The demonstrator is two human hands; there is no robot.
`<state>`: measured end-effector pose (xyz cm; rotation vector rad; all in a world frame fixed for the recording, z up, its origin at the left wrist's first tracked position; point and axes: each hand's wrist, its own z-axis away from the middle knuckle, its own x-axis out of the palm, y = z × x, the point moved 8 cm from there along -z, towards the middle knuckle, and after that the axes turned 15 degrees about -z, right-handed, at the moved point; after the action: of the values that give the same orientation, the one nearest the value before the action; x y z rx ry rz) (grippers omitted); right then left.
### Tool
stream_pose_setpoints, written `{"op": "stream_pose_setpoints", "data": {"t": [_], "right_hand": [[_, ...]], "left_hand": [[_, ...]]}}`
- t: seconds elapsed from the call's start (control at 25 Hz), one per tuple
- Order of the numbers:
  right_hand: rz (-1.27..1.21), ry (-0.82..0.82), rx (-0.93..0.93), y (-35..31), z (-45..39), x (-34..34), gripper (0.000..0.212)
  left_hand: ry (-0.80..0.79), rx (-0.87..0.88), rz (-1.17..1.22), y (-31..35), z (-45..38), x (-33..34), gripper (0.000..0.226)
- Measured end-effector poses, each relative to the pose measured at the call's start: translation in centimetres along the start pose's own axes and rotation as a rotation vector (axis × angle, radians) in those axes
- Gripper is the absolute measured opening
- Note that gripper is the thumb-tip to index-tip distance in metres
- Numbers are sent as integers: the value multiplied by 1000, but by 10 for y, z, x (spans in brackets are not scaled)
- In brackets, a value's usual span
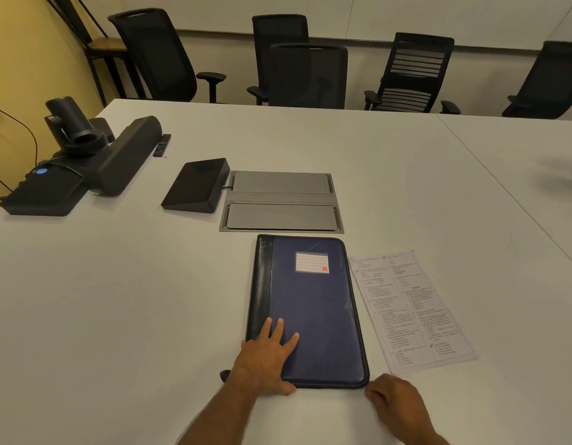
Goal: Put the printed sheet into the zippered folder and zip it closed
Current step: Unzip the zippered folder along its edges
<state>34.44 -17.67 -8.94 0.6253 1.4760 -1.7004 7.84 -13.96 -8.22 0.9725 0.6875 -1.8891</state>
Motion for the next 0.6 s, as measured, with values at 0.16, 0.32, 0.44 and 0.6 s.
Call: {"op": "stream_pose_setpoints", "data": {"t": [0.16,0.32,0.44,0.6], "right_hand": [[2,-15,-5,-13,5,10,21],[-13,-29,8,-31,7,25,23],[-9,-3,13,-42,8,26,22],[-86,-16,29,-51,8,35,24]], "left_hand": [[3,2,-10,1,-2,0,104],[2,-9,-4,2,-2,0,104],[-1,-14,-5,2,-2,0,104],[0,-17,-2,2,-3,1,104]]}}
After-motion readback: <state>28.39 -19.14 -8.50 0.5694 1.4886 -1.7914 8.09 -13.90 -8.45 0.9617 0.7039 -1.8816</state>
